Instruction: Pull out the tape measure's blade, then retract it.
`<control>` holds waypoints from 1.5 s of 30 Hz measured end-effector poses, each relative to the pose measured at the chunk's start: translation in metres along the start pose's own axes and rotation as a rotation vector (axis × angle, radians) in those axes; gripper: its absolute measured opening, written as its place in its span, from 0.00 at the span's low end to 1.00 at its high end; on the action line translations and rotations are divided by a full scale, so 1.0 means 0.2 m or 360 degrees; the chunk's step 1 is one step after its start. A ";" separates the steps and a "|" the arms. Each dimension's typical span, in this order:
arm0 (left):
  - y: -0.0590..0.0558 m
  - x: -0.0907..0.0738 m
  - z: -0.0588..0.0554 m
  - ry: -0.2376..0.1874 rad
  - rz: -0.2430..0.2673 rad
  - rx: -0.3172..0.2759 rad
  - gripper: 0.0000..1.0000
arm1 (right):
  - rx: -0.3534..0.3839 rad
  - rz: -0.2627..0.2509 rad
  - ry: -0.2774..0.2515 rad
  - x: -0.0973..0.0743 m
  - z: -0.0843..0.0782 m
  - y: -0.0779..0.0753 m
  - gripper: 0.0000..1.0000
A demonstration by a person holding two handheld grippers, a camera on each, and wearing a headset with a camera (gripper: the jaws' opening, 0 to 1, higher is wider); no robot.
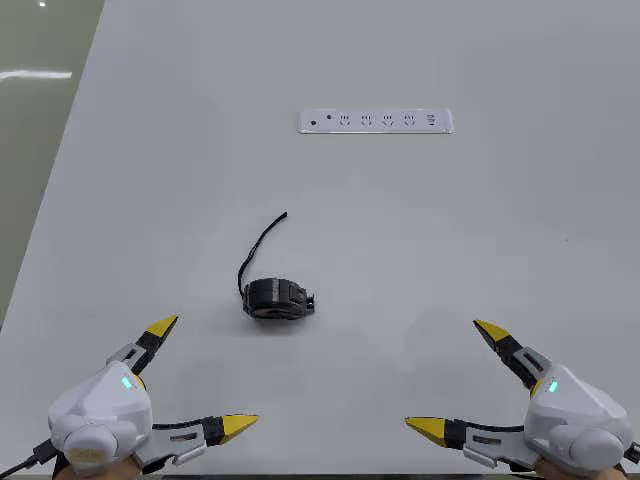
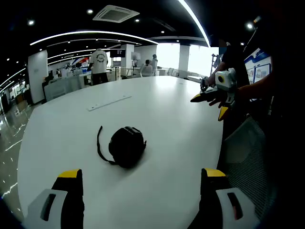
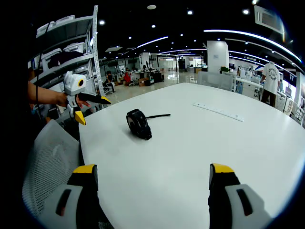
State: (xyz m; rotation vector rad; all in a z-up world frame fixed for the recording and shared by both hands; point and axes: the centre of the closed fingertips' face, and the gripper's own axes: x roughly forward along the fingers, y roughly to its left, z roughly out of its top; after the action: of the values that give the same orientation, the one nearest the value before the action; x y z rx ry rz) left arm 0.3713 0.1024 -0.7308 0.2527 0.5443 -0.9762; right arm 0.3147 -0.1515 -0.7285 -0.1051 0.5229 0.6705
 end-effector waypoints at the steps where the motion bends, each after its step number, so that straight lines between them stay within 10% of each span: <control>1: 0.00 0.00 0.01 -0.0009 -0.0001 0.0000 1.00 | -0.0004 0.0002 0.0000 0.00 0.00 0.00 1.00; 45: 0.00 0.01 0.05 -0.0016 -0.0049 0.0067 0.96 | -0.0110 0.0071 0.0036 -0.02 0.02 -0.03 0.95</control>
State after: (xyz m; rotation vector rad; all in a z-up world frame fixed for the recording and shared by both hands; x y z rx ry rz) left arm 0.3758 0.0968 -0.7239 0.2779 0.5201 -1.0192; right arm 0.3172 -0.1575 -0.7242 -0.1663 0.5249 0.7317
